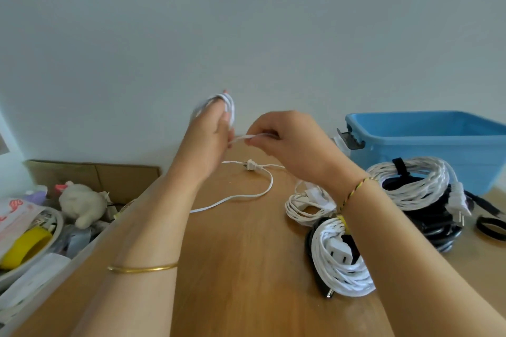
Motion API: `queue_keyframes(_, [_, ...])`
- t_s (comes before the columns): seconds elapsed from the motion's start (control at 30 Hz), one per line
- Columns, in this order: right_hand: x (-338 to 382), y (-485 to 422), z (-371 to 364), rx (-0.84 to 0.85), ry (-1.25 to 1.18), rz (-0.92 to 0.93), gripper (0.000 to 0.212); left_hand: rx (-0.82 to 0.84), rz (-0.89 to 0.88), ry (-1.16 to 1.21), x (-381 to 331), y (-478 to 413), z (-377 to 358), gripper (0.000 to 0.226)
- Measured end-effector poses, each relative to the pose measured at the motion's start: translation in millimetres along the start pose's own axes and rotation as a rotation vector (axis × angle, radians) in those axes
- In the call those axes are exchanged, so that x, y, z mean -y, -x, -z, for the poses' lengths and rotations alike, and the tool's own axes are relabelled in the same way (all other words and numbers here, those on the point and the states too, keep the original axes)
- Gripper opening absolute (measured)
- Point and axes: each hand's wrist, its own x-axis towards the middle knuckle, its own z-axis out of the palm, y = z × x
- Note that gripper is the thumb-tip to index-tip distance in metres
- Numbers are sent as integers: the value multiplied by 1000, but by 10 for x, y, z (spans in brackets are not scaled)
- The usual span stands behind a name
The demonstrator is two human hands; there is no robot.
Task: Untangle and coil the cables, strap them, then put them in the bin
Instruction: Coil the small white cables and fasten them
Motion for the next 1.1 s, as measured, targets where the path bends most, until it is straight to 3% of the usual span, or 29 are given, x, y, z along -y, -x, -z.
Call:
queue_keyframes(0.1, [-109,6,60,-217,58,2,14,224,6,-54,-99,6,-19,32])
queue_keyframes(0.23, [-211,17,160,-388,79,-2,13,417,340,255,-219,55,34,31])
queue_keyframes(0.33, [-248,10,116,-404,75,15,17,496,479,557,-309,79,79,33])
queue_keyframes(0.57, [-274,10,1,-265,-63,-7,20,634,501,1010,-309,93,140,45])
queue_keyframes(0.73, [-172,9,-111,-93,-238,-90,24,440,512,1423,-344,48,105,42])
queue_keyframes(0.83, [-101,4,-217,28,-210,-116,23,199,517,1634,-304,-24,141,34])
queue_keyframes(0.97, [-22,25,-338,187,-281,-135,21,-144,544,1560,-250,-78,149,26])
queue_keyframes(1.1, [43,74,-330,392,-246,-149,24,-341,474,1309,-181,-88,114,18])
